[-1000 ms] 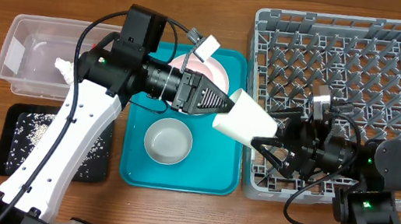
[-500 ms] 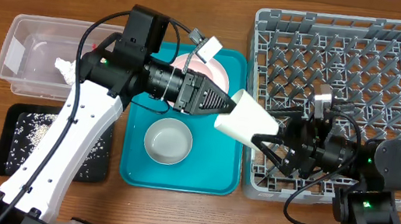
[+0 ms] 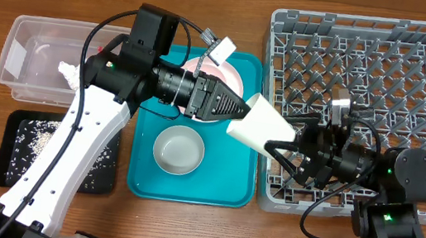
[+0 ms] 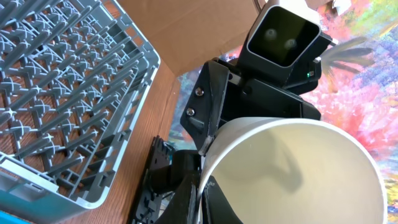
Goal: Sort waste into correct bins and load items into the dishwasher
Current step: 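Hold the cup out and grasp it with the right gripper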
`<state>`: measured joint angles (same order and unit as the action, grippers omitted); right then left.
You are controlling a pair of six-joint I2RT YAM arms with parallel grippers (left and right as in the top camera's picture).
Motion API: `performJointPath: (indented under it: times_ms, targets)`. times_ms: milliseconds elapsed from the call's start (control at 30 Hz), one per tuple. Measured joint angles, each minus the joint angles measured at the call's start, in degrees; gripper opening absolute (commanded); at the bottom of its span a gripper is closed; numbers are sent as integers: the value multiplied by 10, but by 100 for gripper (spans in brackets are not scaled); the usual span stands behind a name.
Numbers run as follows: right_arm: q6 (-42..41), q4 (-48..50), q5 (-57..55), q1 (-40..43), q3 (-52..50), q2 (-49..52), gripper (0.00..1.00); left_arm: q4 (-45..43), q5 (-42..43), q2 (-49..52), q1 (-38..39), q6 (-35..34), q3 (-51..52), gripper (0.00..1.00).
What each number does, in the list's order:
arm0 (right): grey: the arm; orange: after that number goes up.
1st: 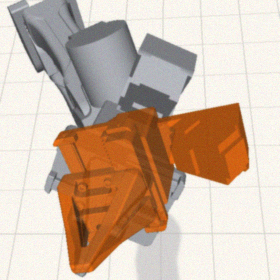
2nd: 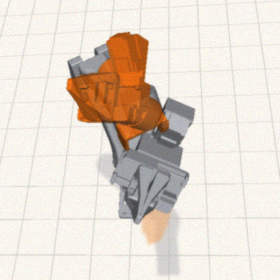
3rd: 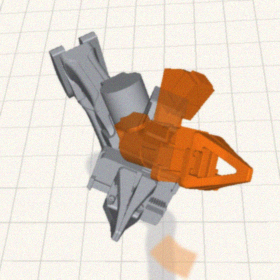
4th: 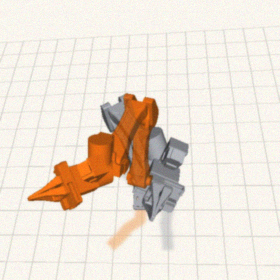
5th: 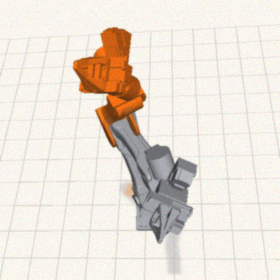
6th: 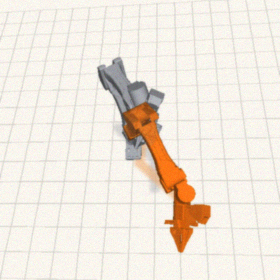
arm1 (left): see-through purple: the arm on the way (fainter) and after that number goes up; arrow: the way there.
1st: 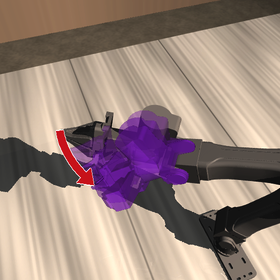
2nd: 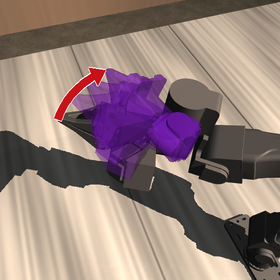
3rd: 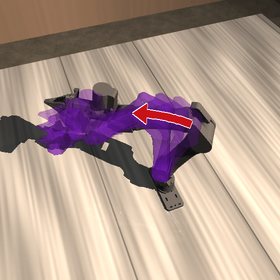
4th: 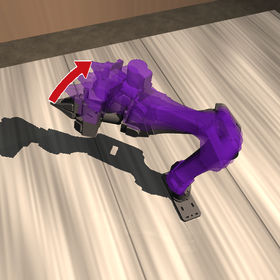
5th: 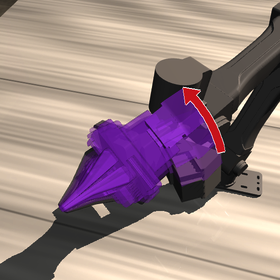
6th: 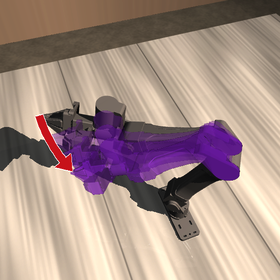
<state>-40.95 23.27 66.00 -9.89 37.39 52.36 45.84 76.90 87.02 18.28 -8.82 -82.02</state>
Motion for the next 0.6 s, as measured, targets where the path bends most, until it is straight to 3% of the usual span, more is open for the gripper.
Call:
performJointPath:
  times_ms: [200,300,600]
  targets:
    - [1,-3,-3,-1,0,0,61,0,-8,0,0,0,0,12]
    - [1,-3,-5,-3,0,2,61,0,-21,0,1,-2,0,34]
    - [1,-6,-11,-5,0,7,61,-2,-66,0,1,-3,0,34]
